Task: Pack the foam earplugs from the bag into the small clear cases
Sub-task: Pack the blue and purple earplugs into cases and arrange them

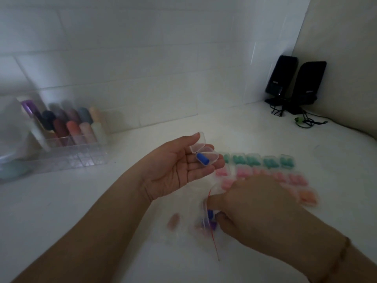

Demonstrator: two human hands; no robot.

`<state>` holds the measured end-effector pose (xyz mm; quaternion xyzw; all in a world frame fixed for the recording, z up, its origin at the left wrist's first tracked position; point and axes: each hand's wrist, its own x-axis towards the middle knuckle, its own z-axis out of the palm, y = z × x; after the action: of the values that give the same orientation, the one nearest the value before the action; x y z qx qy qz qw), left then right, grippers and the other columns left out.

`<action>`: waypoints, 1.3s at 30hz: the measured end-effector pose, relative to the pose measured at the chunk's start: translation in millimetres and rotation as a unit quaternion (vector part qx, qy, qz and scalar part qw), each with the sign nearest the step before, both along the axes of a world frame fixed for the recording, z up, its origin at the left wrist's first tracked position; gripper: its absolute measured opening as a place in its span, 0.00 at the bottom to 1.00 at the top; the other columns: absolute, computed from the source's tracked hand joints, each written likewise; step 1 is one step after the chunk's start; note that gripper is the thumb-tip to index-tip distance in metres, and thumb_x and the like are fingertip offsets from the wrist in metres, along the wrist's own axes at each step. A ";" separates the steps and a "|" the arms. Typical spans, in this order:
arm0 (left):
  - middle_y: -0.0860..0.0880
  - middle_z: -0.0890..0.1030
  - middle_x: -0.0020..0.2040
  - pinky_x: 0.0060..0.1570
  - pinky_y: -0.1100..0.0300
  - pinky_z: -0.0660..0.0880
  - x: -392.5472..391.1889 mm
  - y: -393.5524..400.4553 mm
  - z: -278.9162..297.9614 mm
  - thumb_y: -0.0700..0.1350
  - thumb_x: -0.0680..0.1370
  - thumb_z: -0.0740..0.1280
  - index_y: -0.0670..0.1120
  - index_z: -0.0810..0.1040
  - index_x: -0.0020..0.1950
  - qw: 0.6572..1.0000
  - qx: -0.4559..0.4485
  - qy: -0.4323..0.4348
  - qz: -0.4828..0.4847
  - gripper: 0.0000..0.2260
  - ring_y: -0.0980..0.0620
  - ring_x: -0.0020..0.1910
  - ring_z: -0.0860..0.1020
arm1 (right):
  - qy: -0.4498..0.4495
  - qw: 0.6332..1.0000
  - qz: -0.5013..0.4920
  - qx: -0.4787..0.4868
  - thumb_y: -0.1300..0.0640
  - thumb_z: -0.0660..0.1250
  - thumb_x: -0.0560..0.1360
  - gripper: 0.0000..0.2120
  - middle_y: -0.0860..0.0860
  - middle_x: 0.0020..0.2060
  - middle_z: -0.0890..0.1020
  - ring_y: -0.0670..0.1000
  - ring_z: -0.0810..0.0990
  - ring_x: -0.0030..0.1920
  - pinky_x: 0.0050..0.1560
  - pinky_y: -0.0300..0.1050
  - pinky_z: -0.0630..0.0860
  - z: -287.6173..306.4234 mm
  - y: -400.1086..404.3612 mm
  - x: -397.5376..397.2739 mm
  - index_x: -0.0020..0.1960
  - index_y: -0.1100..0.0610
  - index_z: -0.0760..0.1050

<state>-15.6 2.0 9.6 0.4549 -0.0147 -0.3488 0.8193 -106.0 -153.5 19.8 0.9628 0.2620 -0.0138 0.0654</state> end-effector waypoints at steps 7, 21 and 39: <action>0.31 0.78 0.61 0.53 0.54 0.78 0.7 0.7 -1.0 0.49 0.73 0.67 0.31 0.71 0.66 1.000 0.016 -0.011 -0.006 0.29 0.36 0.59 0.79 | -0.028 0.998 -0.025 0.055 0.51 0.62 0.78 0.07 0.52 0.40 0.80 0.56 0.80 0.41 0.43 0.47 0.77 -19.9 5.2 2.6 0.48 0.53 0.76; 0.32 0.79 0.60 0.52 0.54 0.79 1.1 0.6 -2.6 0.49 0.74 0.66 0.32 0.72 0.66 1.000 0.024 -0.015 -0.009 0.27 0.37 0.58 0.80 | -0.083 0.996 -0.027 0.015 0.49 0.55 0.81 0.13 0.49 0.45 0.79 0.54 0.71 0.38 0.30 0.38 0.52 -17.1 6.7 -0.1 0.55 0.50 0.77; 0.32 0.78 0.61 0.53 0.53 0.78 2.0 -1.1 -3.8 0.49 0.73 0.67 0.32 0.72 0.66 0.999 0.035 -0.013 -0.008 0.28 0.37 0.61 0.78 | -0.093 0.990 0.031 0.106 0.41 0.56 0.79 0.14 0.43 0.56 0.79 0.45 0.78 0.52 0.38 0.41 0.62 -4.3 -4.2 2.3 0.62 0.42 0.71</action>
<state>-13.6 0.8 5.8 0.4879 -0.0168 -0.3495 0.7997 -103.7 -157.7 15.6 0.9529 0.2841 0.1058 -0.0127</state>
